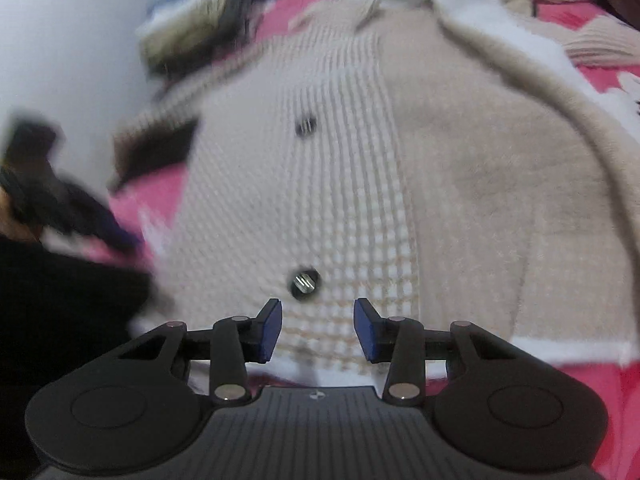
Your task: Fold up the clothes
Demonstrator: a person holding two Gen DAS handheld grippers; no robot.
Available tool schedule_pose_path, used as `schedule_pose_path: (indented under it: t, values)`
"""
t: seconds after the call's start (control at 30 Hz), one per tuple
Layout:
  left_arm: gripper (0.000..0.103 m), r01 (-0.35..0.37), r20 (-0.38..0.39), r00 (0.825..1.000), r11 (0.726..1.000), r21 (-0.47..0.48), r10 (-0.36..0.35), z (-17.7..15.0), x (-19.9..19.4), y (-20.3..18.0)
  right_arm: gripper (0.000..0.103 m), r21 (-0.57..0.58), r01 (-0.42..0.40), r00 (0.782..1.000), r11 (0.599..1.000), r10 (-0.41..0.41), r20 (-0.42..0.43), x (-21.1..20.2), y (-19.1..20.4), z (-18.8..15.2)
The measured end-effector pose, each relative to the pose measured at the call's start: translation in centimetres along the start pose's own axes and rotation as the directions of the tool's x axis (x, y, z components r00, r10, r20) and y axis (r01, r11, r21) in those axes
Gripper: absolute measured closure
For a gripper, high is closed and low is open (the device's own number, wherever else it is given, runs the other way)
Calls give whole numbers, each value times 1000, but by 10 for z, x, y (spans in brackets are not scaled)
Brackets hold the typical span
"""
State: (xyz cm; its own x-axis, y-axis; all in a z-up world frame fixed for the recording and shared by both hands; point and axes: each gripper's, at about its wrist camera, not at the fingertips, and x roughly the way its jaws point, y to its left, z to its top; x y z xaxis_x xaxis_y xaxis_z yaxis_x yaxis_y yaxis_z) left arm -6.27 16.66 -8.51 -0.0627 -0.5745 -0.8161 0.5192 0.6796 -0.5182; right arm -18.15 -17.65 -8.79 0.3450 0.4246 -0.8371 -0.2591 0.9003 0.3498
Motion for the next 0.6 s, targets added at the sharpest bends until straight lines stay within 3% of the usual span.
schedule_pose_path:
  t: [0.1,0.2,0.27,0.33,0.5,0.6]
  values:
    - [78,36,-23,999,997,61,-34,-5,36,-14,66,-12,32,995,999,-33,-95,32,-10,-15]
    - [79,-43,-149,986,979,201,74,-22,73,-26,65,-21,32,994,999,-34,-101,15,-10,-11]
    - [78,-50,-164,982,963,264,96,-26,72,-32,65,-28,40,995,999,-43,-89,0,-12,-3]
    - [78,-54,-173,980,967,249,99,-19,59,-31,64,-36,34,998,999,-36,-46,-11,-17,9]
    - [71,-124,-20,991,967,223,132,19,27,-23,63,-37,-1,1000,999,1,10,13,-22,52]
    - [71,-186,64,982,970,155,178,53,25,-12,63,-38,-21,999,999,23,44,27,-25,78]
